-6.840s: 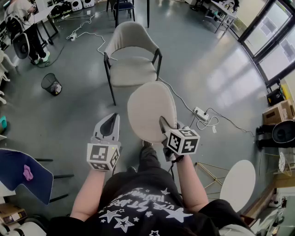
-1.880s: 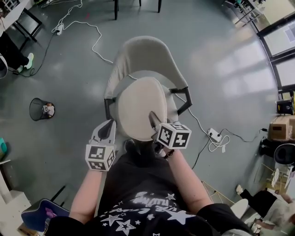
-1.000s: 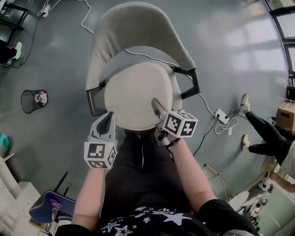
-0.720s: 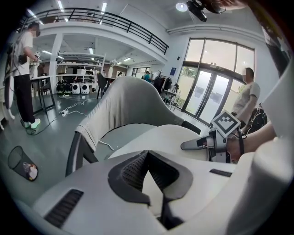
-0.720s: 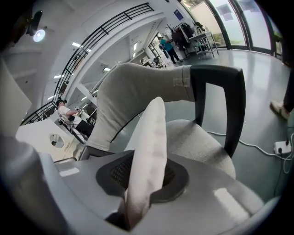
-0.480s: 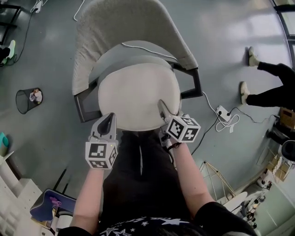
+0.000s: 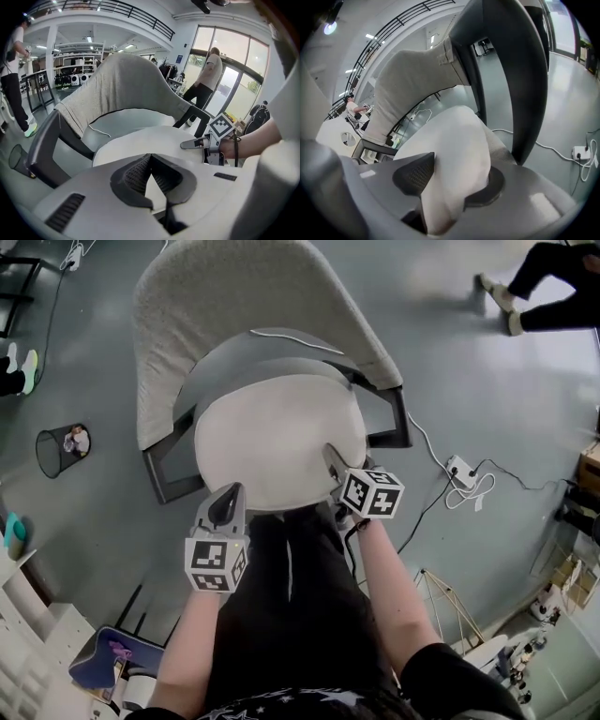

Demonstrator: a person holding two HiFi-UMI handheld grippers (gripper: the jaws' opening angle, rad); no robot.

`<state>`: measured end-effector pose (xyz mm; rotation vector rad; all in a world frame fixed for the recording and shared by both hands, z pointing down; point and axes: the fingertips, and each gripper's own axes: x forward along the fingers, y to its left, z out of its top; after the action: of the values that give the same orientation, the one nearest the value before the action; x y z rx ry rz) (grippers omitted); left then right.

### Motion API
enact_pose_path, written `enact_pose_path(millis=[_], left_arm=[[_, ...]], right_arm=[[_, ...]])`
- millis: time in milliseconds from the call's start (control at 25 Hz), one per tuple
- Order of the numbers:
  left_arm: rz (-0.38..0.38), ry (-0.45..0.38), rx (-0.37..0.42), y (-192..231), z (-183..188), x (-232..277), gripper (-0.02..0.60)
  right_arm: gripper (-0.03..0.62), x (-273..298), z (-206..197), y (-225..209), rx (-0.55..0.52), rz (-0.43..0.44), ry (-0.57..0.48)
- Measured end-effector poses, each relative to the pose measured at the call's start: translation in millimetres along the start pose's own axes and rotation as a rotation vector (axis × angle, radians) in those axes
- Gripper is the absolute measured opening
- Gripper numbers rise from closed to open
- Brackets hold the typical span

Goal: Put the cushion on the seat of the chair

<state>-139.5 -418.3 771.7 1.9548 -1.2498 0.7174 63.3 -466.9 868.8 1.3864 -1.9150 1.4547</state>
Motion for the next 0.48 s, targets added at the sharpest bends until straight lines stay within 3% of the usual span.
enact_pose_path(millis=[240,480], left_arm=[[0.004,-0.002,-0.002,2,2,1,0.009],[0.002,-0.028,0.000,8,7,-9,0.008]], right_arm=[[0.309,1,-9,-25,0.001,-0.101,-0.015],[0.331,-21,-11,-44,-0.014,-0.230,-0.068]])
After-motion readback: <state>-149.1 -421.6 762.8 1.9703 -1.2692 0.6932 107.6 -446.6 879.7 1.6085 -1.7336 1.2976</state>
